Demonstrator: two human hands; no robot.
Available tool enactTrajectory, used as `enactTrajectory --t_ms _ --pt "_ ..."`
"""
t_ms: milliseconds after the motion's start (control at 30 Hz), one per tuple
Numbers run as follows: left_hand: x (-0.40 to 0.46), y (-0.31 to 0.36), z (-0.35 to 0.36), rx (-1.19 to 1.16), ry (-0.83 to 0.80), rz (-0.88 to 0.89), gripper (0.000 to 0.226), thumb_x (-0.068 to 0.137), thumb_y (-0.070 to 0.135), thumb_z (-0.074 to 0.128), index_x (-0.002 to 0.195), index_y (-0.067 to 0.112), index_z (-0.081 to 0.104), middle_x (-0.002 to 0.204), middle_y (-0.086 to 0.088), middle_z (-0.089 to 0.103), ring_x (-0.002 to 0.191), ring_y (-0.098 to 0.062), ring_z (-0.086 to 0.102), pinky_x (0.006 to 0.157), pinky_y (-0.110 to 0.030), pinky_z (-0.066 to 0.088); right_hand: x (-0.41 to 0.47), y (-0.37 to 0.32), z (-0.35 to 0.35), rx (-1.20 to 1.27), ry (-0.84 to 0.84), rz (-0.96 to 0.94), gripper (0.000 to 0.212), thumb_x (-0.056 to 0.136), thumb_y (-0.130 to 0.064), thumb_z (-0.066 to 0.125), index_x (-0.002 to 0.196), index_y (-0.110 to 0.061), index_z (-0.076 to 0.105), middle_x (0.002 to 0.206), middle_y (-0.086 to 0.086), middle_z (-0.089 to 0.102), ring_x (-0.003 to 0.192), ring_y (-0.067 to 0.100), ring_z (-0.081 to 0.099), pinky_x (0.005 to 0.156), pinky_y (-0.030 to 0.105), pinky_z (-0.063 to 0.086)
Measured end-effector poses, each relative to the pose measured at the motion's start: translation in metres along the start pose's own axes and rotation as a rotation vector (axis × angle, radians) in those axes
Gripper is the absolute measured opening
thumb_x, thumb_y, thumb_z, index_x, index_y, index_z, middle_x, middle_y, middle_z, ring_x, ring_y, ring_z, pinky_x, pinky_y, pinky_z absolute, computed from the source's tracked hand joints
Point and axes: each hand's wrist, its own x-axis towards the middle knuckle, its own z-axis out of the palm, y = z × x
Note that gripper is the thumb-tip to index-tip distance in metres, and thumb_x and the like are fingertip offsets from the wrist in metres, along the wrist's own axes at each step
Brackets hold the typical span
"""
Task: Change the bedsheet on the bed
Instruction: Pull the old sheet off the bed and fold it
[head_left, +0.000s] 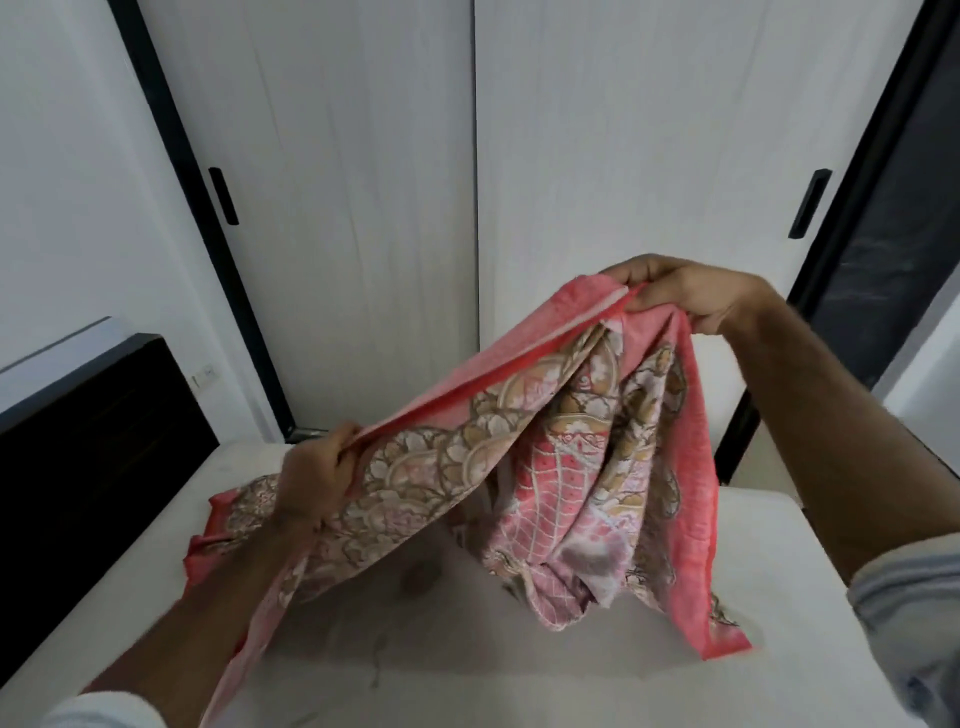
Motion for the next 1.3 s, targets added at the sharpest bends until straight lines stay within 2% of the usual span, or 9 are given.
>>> enactTrajectory --t_ms 133,233,300,500,733,967,1067,1200,1300 --pt "0.047 0.007 -0.019 -0.080 0.037 -0.080 0.031 0.087 0.022 0.052 0.101 0.005 0.073 0.077 -0.007 0.070 0.068 -0.028 0.068 0.064 -0.032 0.046 0.027 0.019 -0.036 -0.590 0.570 0.056 0.012 0.086 -0.010 0.068 0.097 -0.005 0.070 0.087 0.009 0.072 0.074 0.015 0.068 0.070 0.031 0.052" --pt "0.080 0.037 -0.023 -0.070 -0.025 -0.037 0.033 0.087 0.037 0.048 0.098 0.016 0.072 0.078 -0.003 0.070 0.071 -0.025 0.067 0.064 -0.038 0.049 0.049 0.058 -0.047 -0.860 0.920 0.204 0.014 0.087 -0.019 0.067 0.100 -0.015 0.070 0.099 0.012 0.072 0.095 0.029 0.067 0.078 0.035 0.050" --pt "0.090 0.053 -0.020 -0.048 -0.079 -0.002 0.042 0.085 0.051 0.042 0.095 0.021 0.070 0.078 -0.008 0.071 0.071 -0.029 0.067 0.064 -0.041 0.051 0.054 0.076 -0.028 -0.787 0.906 0.258 0.038 0.087 -0.017 0.067 0.124 -0.016 0.062 0.114 0.013 0.070 0.107 0.028 0.065 0.091 0.035 0.051" --pt "0.096 0.090 0.004 -0.108 -0.131 -0.001 0.027 0.089 0.042 0.055 0.070 0.023 0.055 0.061 0.001 0.056 0.064 -0.028 0.062 0.058 -0.034 0.038 0.079 0.110 0.100 -0.736 0.298 -0.039 0.086 0.085 -0.007 0.071 0.155 -0.024 0.025 0.106 0.004 0.075 0.098 0.016 0.071 0.092 0.033 0.054" --pt "0.077 0.104 0.012 -0.034 -0.112 0.255 0.023 0.091 0.036 0.063 0.109 0.020 0.059 0.075 0.003 0.067 0.064 -0.029 0.066 0.054 -0.031 0.044 0.096 0.089 0.126 -0.889 0.526 -0.107 0.012 0.087 -0.022 0.056 0.094 -0.025 0.065 0.087 -0.003 0.068 0.091 0.026 0.066 0.067 0.033 0.044" --pt "0.018 0.073 0.043 -0.075 -0.303 -0.183 0.049 0.087 0.027 0.067 0.132 0.031 0.047 0.099 0.013 0.066 0.081 -0.013 0.069 0.067 -0.029 0.053 0.104 0.053 0.111 -0.834 0.672 -0.158 0.026 0.079 -0.015 0.050 0.091 -0.029 0.068 0.082 -0.007 0.068 0.082 0.022 0.066 0.068 0.033 0.050" --pt "-0.004 0.073 0.066 -0.293 -0.351 -0.300 0.035 0.085 0.038 0.075 0.114 0.040 0.057 0.096 0.016 0.071 0.079 -0.001 0.070 0.072 -0.030 0.060 0.104 0.032 0.104 -0.733 0.730 -0.192 0.020 0.078 -0.020 0.050 0.083 -0.031 0.066 0.077 -0.008 0.068 0.076 0.020 0.067 0.064 0.037 0.054" --pt "-0.013 0.078 0.096 -0.448 -0.253 -0.350 0.031 0.076 0.044 0.083 0.084 0.040 0.054 0.085 0.011 0.064 0.079 -0.013 0.067 0.069 -0.027 0.051 0.102 0.008 0.103 -0.657 0.771 -0.262 0.022 0.084 -0.010 0.055 0.082 -0.027 0.069 0.072 -0.007 0.068 0.067 0.013 0.065 0.062 0.037 0.055" --pt "-0.009 0.089 0.110 -0.489 -0.152 -0.343 0.047 0.073 0.056 0.078 0.108 0.031 0.058 0.104 0.004 0.062 0.094 -0.015 0.066 0.075 -0.025 0.053 0.098 -0.008 0.108 -0.633 0.802 -0.310 0.024 0.083 -0.005 0.053 0.084 -0.021 0.071 0.072 -0.006 0.069 0.066 0.013 0.065 0.060 0.034 0.053"
